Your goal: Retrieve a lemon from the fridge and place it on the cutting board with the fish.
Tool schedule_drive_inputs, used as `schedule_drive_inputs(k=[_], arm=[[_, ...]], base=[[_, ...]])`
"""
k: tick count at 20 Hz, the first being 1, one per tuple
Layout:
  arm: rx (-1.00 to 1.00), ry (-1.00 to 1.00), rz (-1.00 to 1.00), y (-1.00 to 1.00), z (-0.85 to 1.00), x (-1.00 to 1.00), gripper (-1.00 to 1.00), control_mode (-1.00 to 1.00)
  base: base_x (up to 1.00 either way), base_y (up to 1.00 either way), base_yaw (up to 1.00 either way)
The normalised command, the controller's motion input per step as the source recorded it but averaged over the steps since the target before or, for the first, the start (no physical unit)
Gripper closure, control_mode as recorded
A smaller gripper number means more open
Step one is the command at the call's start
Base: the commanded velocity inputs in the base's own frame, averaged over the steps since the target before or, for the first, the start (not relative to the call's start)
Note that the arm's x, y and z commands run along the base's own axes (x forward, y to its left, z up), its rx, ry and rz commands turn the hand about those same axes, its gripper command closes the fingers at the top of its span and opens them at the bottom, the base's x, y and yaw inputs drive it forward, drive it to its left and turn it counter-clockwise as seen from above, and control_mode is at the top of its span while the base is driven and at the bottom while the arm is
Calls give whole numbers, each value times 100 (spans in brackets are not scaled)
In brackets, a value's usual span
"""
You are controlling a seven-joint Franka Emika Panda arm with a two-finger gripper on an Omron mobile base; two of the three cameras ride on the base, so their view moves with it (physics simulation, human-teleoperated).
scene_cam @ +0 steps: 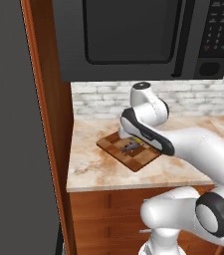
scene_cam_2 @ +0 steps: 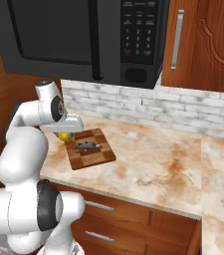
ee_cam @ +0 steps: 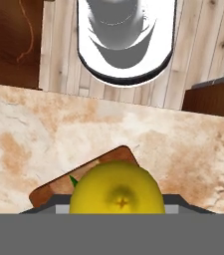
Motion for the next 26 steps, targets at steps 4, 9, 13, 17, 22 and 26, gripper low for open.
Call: schedule_drive_inputs(k=[4,9,13,17,22,26], arm=[[0,0,3,0,-31,59,100,-100],[0,-1,1,0,-43,14,100,-100],[0,0,1,0,-17,17,100,-100],[3,-2,5,0,-5,19,100,-100],[4,-3,4,0,-27,11,100,-100],[1,0,4,0,-26,22,100,-100]], base=[[0,0,0],[0,0,0],[0,0,0],[0,0,0],[0,0,0],[0,0,0]])
